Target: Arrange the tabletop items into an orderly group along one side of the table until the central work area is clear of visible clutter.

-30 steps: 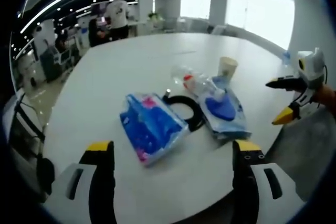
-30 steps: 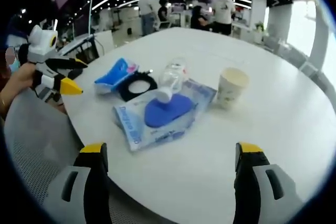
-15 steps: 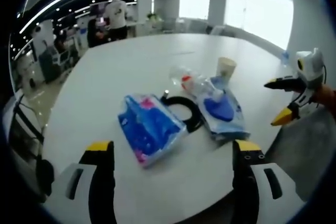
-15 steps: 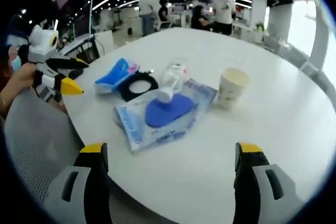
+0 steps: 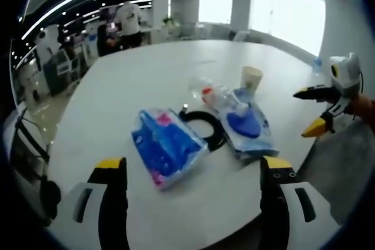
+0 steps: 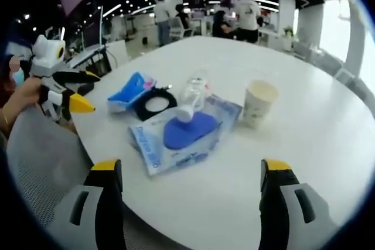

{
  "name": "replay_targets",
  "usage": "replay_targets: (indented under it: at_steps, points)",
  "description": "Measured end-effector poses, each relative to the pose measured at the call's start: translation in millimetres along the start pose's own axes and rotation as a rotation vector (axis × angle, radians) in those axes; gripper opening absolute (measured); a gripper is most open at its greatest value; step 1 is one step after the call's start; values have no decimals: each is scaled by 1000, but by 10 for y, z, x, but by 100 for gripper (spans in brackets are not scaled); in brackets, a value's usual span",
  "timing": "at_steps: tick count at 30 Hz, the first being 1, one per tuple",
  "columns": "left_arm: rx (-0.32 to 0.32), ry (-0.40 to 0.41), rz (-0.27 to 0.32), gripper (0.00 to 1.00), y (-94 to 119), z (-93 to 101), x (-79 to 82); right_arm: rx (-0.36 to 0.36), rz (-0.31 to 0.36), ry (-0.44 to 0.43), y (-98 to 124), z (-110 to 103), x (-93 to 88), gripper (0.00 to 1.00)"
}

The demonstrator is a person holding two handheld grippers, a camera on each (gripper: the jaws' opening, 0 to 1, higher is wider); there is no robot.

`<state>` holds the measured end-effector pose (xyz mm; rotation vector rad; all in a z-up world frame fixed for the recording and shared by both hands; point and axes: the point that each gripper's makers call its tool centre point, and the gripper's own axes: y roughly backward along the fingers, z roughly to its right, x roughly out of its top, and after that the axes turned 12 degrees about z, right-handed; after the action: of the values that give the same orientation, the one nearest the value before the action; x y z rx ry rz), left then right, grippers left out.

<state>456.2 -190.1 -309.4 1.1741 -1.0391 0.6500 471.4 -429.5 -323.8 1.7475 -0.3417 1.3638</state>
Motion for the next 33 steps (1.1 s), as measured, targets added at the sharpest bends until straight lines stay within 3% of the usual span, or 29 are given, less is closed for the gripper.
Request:
replay_targets:
  at_steps: [5,19,23,24,27,33]
  points:
    - [0,-31,15,92,-6,-8,44,3,63,10,-2,-17,135,96]
    - [-4,-35,66,93,-11,1,140,-1,96,-22,2,18,200,97]
    - [-17,-11,75,94,-3,25,148,-13,176,-4,20,13,394,98]
    - [-22,-4,83,94,-2,31,159,-28,187,41,23,37,443,98]
    - [-21,-13,100,95,5,32,195,-43,177,87,15,40,470,98]
    - [-57,-17,102,94,12,121,248,-14,161,-17,-48,-37,477,97]
